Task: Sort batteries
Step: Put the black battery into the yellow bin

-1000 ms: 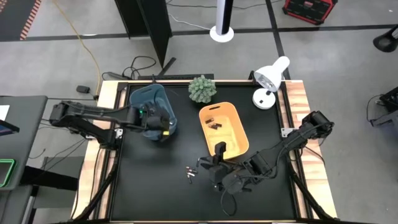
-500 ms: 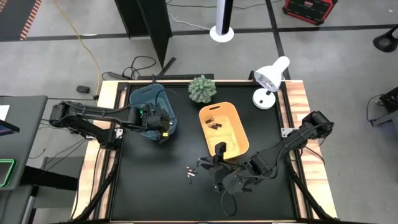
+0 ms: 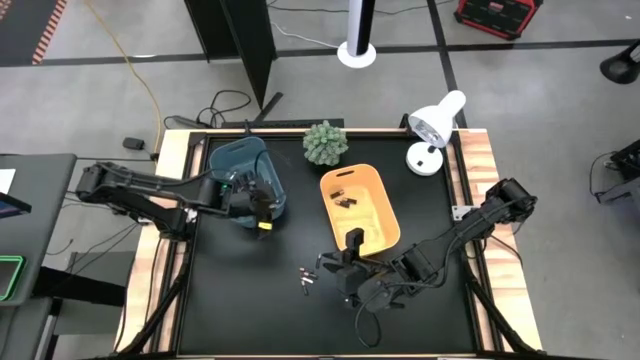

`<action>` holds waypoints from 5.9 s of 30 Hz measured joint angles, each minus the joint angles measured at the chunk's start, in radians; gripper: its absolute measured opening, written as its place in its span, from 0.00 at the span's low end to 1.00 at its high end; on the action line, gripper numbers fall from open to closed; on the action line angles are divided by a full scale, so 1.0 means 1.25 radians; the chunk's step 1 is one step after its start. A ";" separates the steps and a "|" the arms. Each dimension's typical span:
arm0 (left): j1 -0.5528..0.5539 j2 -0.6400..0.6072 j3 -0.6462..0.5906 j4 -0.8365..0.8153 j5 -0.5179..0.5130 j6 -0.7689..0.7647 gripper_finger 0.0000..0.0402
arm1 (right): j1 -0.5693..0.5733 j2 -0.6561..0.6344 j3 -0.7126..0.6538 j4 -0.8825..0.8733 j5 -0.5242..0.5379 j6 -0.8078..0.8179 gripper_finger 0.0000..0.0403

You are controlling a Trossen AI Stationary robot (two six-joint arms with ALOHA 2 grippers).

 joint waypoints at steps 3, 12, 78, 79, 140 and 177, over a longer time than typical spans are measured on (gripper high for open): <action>-0.032 -0.008 0.000 0.022 0.001 0.000 0.46 | -0.004 0.000 0.000 0.000 0.000 0.003 0.30; -0.224 -0.017 0.000 0.186 -0.089 0.038 0.46 | -0.045 0.013 0.001 0.016 -0.223 0.128 0.30; -0.620 -0.112 -0.017 -0.059 -0.472 -0.343 0.46 | -0.042 0.448 0.218 -0.071 -0.205 0.659 0.30; -0.621 -0.112 -0.017 -0.058 -0.472 -0.343 0.46 | -0.039 0.449 0.218 -0.073 -0.207 0.667 0.30; -0.637 -0.112 -0.017 -0.060 -0.473 -0.354 0.46 | -0.048 0.470 0.187 -0.043 -0.231 0.722 0.29; -0.637 -0.112 -0.017 -0.060 -0.473 -0.354 0.46 | -0.044 0.473 0.185 -0.013 -0.246 0.667 0.02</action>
